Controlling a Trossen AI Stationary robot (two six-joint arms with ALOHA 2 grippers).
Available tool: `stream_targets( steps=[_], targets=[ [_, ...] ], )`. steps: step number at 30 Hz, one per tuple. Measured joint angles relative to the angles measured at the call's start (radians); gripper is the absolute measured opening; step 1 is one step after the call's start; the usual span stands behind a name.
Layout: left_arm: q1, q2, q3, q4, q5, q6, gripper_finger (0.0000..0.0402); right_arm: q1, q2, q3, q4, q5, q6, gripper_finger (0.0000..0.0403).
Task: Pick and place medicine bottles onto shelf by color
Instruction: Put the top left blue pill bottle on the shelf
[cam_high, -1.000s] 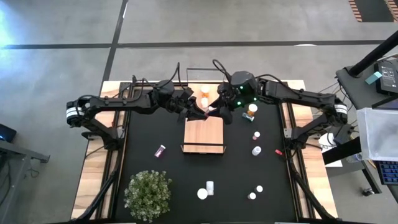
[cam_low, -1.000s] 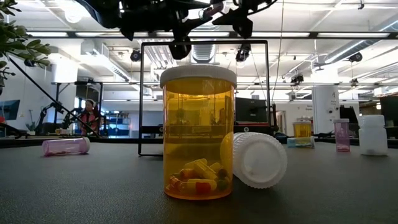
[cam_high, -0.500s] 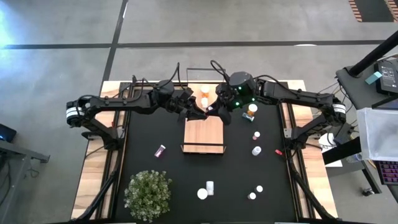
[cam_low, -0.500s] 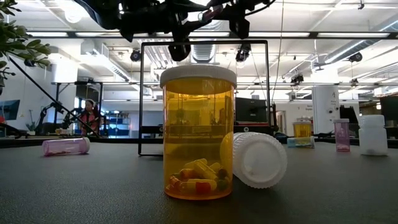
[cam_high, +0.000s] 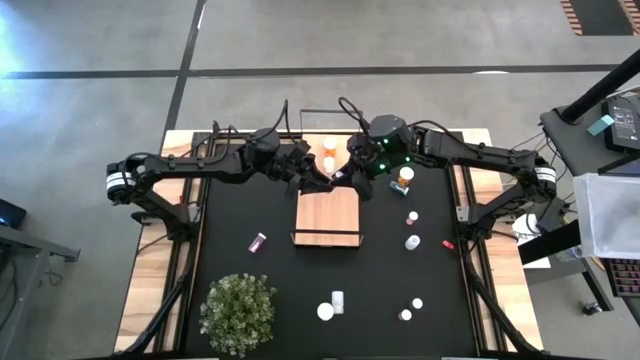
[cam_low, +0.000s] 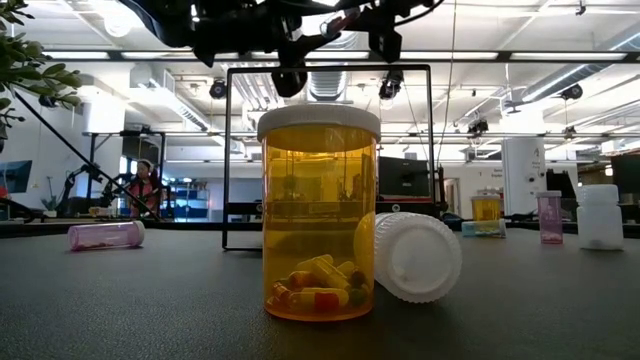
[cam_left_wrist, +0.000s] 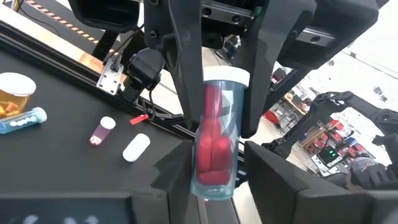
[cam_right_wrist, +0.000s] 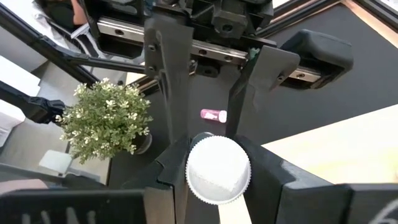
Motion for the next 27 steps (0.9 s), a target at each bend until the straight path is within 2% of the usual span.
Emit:
stream_targets(
  steps=[5,9,13,17,22,27],
  targets=[
    [0.0,0.0,0.0,0.0,-0.004,0.0,0.0172,-0.001,-0.004,0.0,-0.008,0.001,0.001,0.0107],
    [0.015,0.0,-0.005,-0.008,-0.012,-0.001,0.018,-0.011,-0.021,0.0,-0.059,0.014,0.011,0.0107],
    [0.049,-0.002,-0.006,-0.017,0.008,-0.002,0.018,-0.013,-0.035,0.0,-0.13,0.09,0.011,0.0107],
    [0.097,-0.019,-0.006,-0.129,0.011,-0.002,0.018,-0.013,-0.035,0.0,-0.199,0.152,0.036,0.0107],
    [0.146,-0.034,-0.013,-0.256,0.012,0.007,0.018,-0.005,0.01,-0.004,-0.218,0.25,0.114,0.0107],
    [0.175,-0.061,-0.025,-0.307,0.03,0.006,0.018,-0.003,0.08,-0.005,-0.215,0.303,0.258,0.0107]
  ],
)
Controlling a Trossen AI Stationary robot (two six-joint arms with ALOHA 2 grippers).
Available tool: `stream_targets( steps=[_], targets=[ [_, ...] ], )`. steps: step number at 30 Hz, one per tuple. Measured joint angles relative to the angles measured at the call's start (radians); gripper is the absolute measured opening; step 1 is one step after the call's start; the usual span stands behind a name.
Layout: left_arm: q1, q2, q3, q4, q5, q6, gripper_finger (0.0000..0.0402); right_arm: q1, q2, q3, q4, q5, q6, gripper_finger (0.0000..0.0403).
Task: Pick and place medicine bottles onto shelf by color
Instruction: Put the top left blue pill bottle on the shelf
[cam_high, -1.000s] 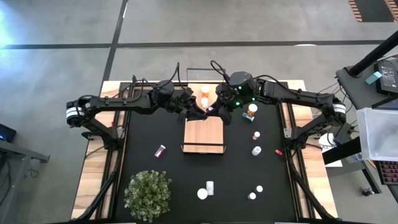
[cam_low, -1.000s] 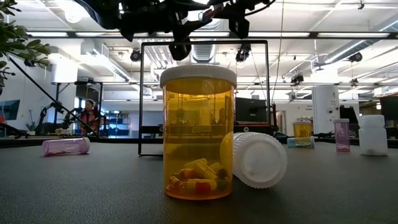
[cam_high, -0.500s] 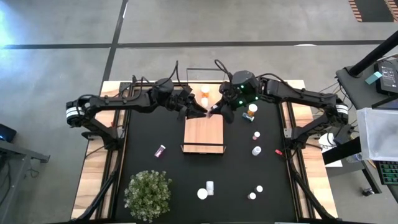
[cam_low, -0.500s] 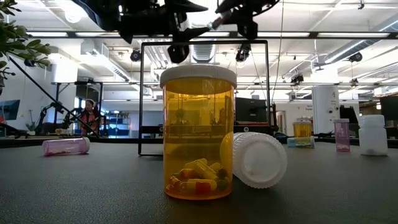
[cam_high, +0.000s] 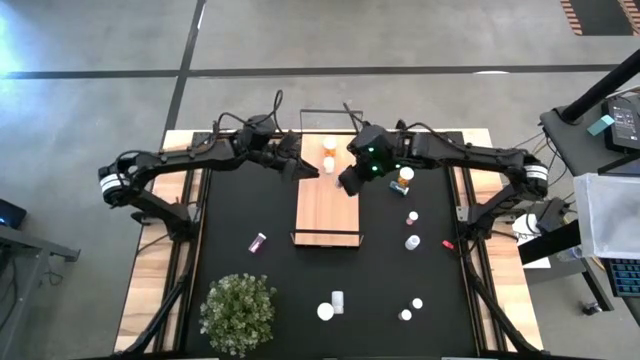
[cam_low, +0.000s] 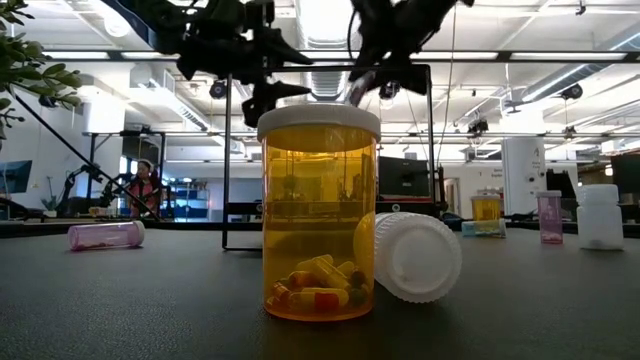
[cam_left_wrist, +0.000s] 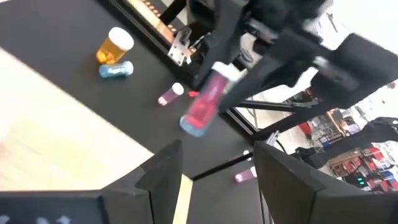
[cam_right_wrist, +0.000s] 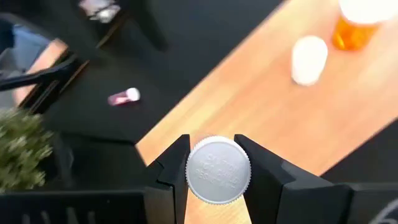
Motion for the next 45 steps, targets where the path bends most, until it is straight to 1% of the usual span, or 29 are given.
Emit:
stream_targets(
  steps=[5,7,12,19,26,33,41,45],
  targets=[
    [0.016,-0.06,-0.003,-0.009,0.033,0.0,0.018,0.006,0.088,0.0,0.001,0.048,0.059,0.0107],
    [0.017,-0.095,-0.004,-0.01,0.034,0.0,0.018,0.007,0.121,0.003,0.001,0.056,0.075,0.0107],
    [0.018,-0.197,-0.009,-0.008,0.034,0.0,0.018,0.011,0.206,0.037,0.001,0.122,0.109,0.0107],
    [0.018,-0.327,-0.013,-0.008,0.034,0.0,0.018,0.042,0.304,0.127,-0.021,0.169,0.094,0.0107],
    [0.018,-0.418,-0.014,-0.008,0.034,0.015,0.018,0.072,0.361,0.21,-0.154,0.315,0.021,0.0107],
    [0.018,-0.434,-0.014,-0.01,0.033,0.023,0.018,0.085,0.379,0.216,-0.116,0.315,-0.135,0.0107],
    [0.018,-0.428,-0.015,-0.012,0.032,0.022,0.018,0.085,0.434,0.214,-0.111,0.316,-0.256,0.0107],
    [0.018,-0.428,-0.016,-0.014,0.031,0.022,0.018,0.085,0.447,0.214,-0.091,0.316,-0.285,0.0107]
  ],
)
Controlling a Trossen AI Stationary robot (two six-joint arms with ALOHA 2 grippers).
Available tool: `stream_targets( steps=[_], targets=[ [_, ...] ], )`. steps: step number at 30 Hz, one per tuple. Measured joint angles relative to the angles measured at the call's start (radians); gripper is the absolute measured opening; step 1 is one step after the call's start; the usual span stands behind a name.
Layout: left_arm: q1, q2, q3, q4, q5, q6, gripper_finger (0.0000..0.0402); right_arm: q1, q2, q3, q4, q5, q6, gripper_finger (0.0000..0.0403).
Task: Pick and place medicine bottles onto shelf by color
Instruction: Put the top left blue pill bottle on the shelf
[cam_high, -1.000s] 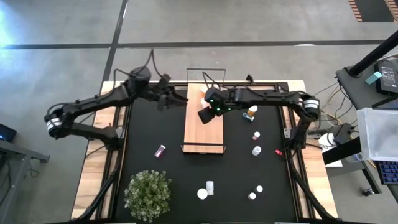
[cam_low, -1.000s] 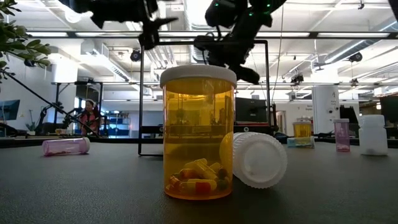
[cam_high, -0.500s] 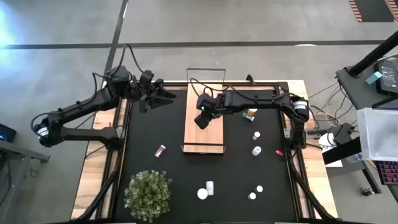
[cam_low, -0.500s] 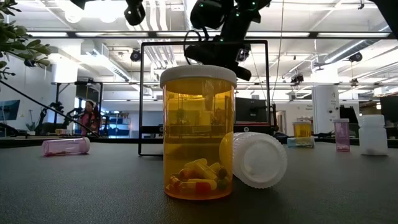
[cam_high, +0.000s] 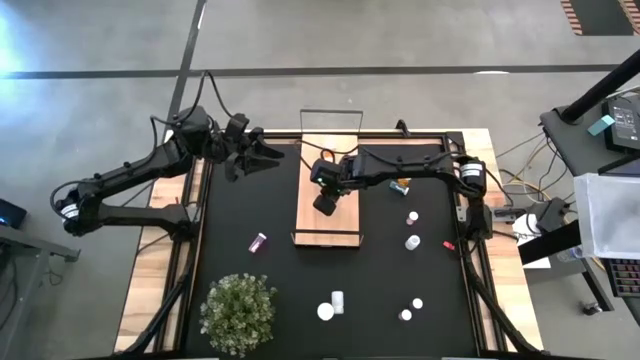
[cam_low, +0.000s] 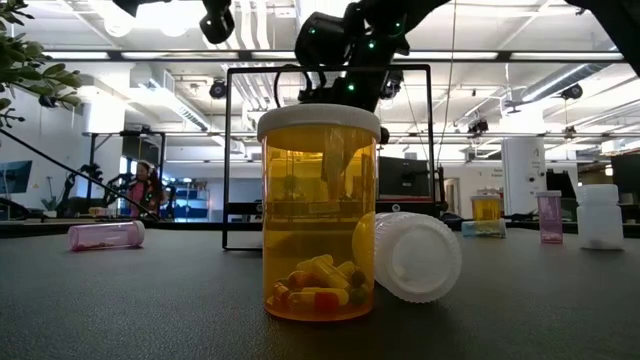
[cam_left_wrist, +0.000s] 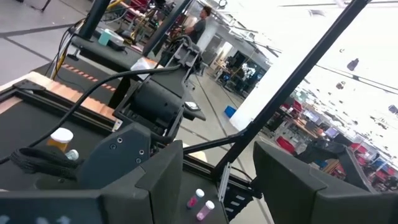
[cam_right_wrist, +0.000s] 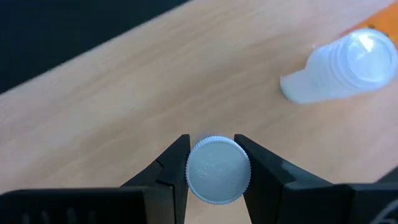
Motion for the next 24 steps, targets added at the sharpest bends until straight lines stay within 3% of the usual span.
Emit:
stream_targets(
  steps=[9,24],
  targets=[
    [0.0,0.002,-0.007,0.0,-0.001,0.0,0.018,0.0,0.0,0.0,0.027,0.025,0.155,0.0107],
    [0.0,0.002,-0.013,0.0,-0.003,0.001,0.018,0.004,0.035,0.0,0.029,0.049,0.167,0.0107]
  ],
)
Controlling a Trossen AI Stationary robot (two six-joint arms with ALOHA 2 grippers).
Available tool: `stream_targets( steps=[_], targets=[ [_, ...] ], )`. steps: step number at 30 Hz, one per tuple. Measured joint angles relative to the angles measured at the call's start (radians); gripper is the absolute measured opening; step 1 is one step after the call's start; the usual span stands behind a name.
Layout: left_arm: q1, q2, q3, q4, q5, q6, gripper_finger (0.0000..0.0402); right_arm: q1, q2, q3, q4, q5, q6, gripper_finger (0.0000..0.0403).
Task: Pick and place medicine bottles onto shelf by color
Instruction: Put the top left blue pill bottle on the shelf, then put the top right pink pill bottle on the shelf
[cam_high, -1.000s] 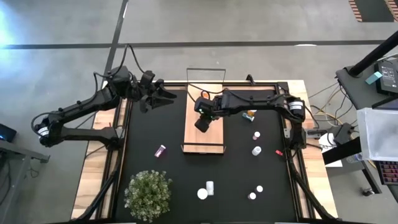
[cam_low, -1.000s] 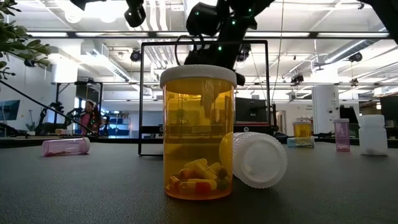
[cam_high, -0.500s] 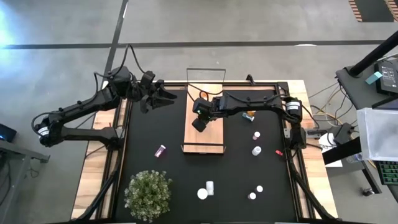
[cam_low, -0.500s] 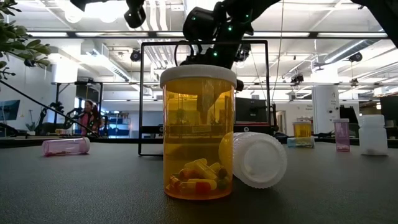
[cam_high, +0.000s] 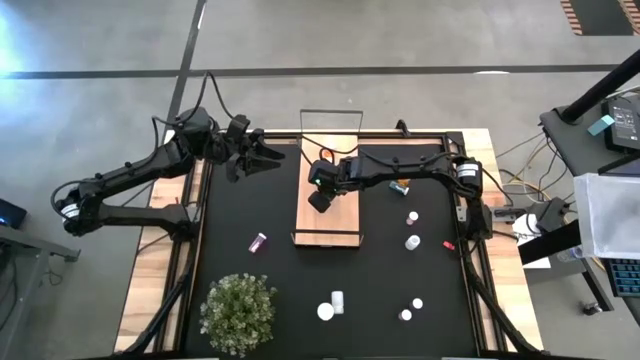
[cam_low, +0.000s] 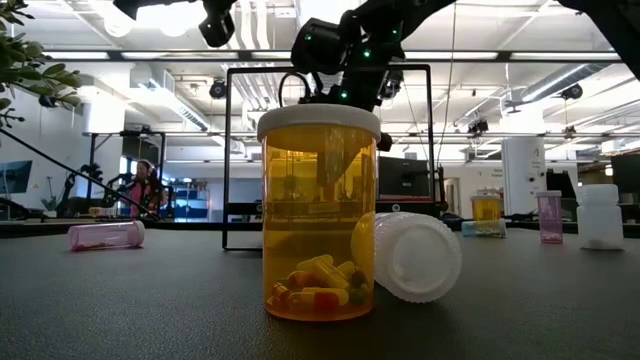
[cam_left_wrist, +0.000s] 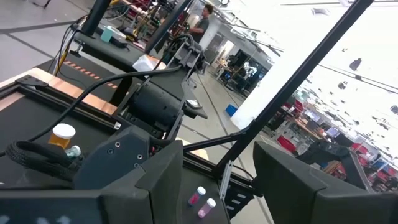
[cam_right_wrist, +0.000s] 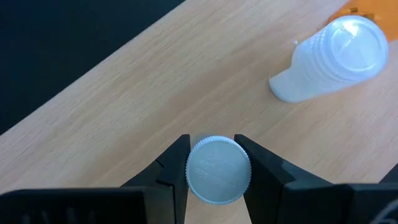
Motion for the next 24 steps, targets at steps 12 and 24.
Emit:
stream_targets(
  steps=[12,24],
  targets=[
    [0.0,0.0,0.0,0.0,0.0,0.002,0.018,0.003,-0.003,-0.002,-0.008,-0.017,-0.002,0.0159],
    [0.0,0.0,-0.001,0.0,0.0,0.002,0.018,0.002,-0.076,-0.002,-0.011,-0.018,-0.006,0.0221]
  ],
)
